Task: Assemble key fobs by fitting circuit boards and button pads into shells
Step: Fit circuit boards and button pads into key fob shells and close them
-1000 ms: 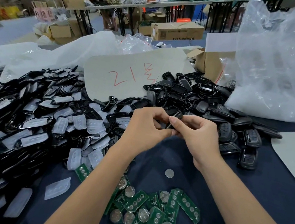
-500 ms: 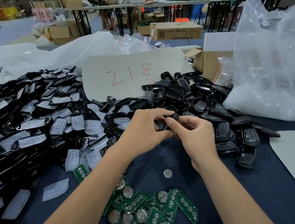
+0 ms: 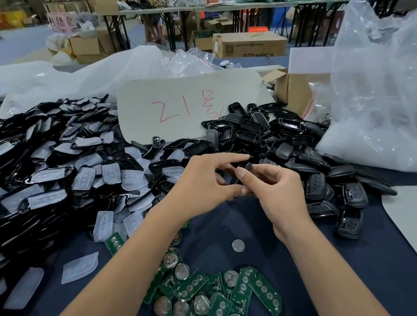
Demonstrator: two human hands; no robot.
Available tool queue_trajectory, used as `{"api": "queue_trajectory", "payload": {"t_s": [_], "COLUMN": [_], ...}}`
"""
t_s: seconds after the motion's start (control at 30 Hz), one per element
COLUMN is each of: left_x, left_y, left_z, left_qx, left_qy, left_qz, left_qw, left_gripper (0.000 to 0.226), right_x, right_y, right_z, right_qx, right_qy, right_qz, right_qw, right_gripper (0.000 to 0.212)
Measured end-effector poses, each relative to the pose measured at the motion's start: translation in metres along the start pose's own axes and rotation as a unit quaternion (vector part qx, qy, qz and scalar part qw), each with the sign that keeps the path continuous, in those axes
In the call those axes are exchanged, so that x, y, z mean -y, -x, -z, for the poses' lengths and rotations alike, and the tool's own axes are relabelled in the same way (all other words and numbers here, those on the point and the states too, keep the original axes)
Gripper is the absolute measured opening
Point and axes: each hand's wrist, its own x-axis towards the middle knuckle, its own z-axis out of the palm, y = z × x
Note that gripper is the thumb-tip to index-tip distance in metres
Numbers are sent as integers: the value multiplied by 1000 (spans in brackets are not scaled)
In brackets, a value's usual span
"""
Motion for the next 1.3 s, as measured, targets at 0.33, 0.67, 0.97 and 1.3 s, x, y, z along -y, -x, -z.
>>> {"api": "queue_trajectory", "payload": {"t_s": [0.33, 0.67, 0.97, 1.3], "left_x": [4, 10, 18, 26], "left_y": [-3, 2, 7, 1], "left_z": [-4, 25, 35, 38], "left_qx": [-7, 129, 191, 141], "left_qy": [-12, 282, 294, 387], "left_qz": [-9, 171, 210, 261], "left_qw": [1000, 935, 913, 873], "left_gripper": [48, 26, 20, 56], "right_x": [1, 4, 9, 5], "right_y": [-1, -8, -4, -3], "right_z": [2, 21, 21, 18], "right_qx": [5, 198, 256, 192], "right_qy": [-24, 123, 189, 194], "right_qz": [-13, 56, 88, 104], "right_qw": [1000, 971, 944, 956], "right_gripper": [18, 50, 42, 28]}}
